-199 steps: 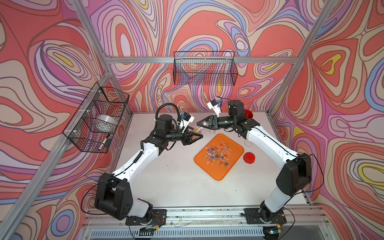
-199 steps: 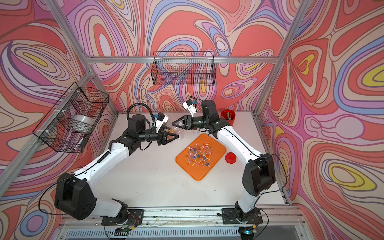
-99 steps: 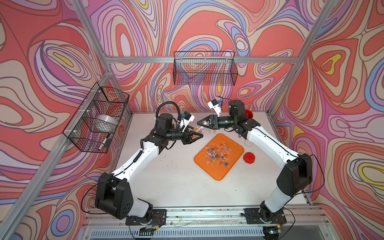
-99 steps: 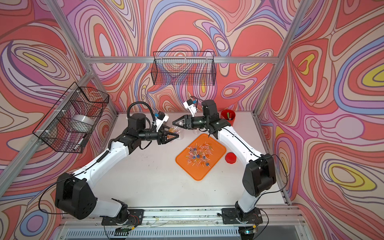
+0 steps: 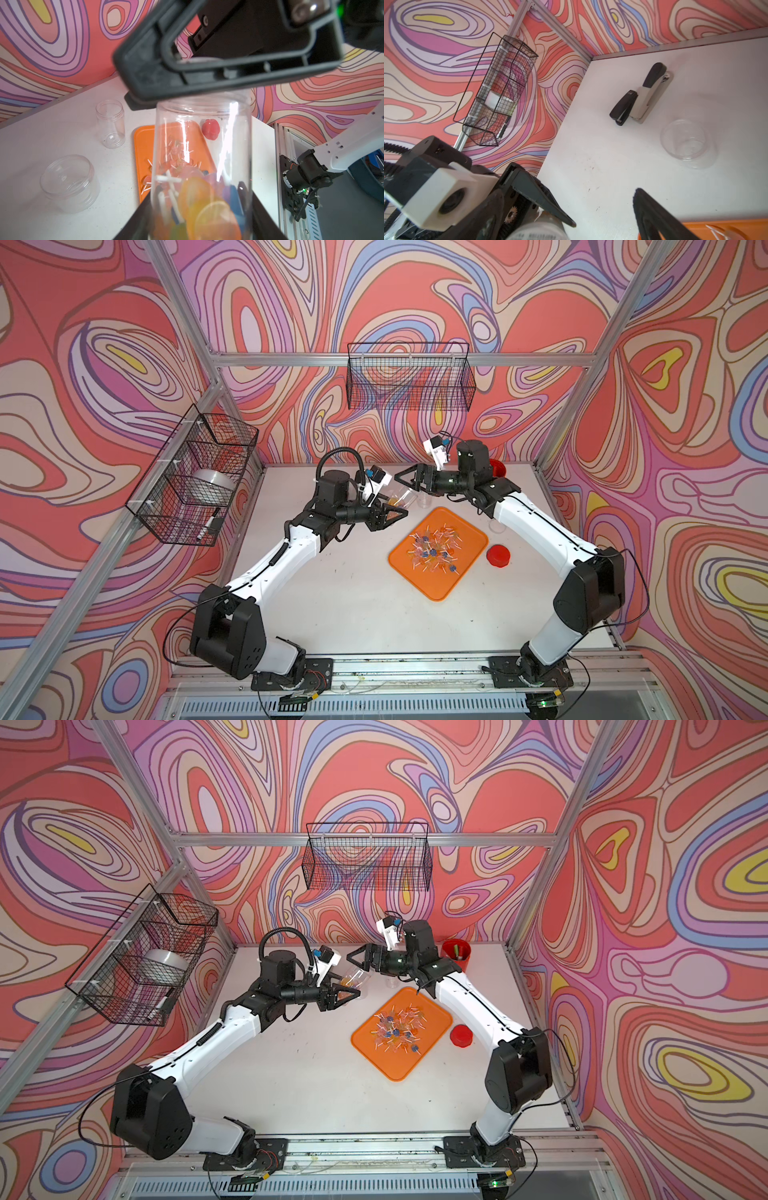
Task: Pour the candies out of the jar
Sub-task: Pick up the jar from the center of the board, then unscrew the lid from the jar.
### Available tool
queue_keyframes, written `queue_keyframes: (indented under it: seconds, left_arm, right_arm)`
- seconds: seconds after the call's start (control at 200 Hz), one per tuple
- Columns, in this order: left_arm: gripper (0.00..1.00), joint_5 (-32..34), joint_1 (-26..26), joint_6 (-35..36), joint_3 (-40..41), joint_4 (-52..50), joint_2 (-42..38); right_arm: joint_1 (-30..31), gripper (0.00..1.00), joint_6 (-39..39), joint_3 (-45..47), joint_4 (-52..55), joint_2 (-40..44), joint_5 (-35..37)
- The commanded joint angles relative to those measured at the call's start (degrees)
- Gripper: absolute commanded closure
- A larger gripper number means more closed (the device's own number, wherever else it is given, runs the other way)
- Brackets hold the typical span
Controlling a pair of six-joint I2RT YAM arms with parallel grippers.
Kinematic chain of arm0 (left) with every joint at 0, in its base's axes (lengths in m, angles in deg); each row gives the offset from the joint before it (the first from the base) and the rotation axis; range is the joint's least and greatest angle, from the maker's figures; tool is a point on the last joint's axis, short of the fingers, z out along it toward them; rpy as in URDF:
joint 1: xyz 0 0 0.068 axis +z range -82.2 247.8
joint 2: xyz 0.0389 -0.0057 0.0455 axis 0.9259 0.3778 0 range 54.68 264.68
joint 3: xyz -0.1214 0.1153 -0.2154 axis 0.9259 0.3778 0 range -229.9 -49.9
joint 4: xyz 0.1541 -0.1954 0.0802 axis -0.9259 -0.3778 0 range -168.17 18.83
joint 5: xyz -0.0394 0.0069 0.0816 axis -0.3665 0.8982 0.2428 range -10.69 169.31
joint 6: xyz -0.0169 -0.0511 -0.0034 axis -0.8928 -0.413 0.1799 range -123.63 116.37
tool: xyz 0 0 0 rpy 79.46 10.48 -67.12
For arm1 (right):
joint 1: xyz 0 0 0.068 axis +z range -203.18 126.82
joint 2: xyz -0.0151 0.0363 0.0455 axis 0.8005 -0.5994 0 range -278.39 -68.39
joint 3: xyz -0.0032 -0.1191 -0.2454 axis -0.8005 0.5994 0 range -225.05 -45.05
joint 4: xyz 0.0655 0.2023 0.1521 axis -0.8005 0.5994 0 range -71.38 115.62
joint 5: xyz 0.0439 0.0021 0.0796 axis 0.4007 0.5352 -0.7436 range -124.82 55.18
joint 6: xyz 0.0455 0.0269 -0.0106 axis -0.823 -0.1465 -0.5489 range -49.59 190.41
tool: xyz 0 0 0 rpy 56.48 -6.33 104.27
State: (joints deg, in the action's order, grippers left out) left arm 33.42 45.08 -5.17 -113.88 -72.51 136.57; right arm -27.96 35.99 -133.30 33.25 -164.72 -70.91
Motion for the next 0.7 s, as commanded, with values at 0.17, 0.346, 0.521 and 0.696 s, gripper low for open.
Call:
queue_keyframes:
  seconds: [0.17,0.346,0.521,0.696]
  left_arm:
    - [1.00,12.7,-4.2,2.1,2.8,4.8,-1.8]
    - [1.00,17.4,-5.2,-0.1,5.7,10.1,-2.5]
    - [1.00,19.9,-6.2,-0.4,7.7,13.1,-3.5]
    - [1.00,21.2,-6.4,-0.4,8.6,13.9,-3.7]
  right_arm:
    - [2.6,0.04,-2.6,1.2,1.1,4.9,12.5]
    - [5.6,0.13,-1.7,1.5,4.0,5.6,23.6]
    - [6.3,0.18,-3.3,3.3,3.6,5.7,27.3]
    - [7.5,0.23,-5.2,4.0,2.8,5.1,26.0]
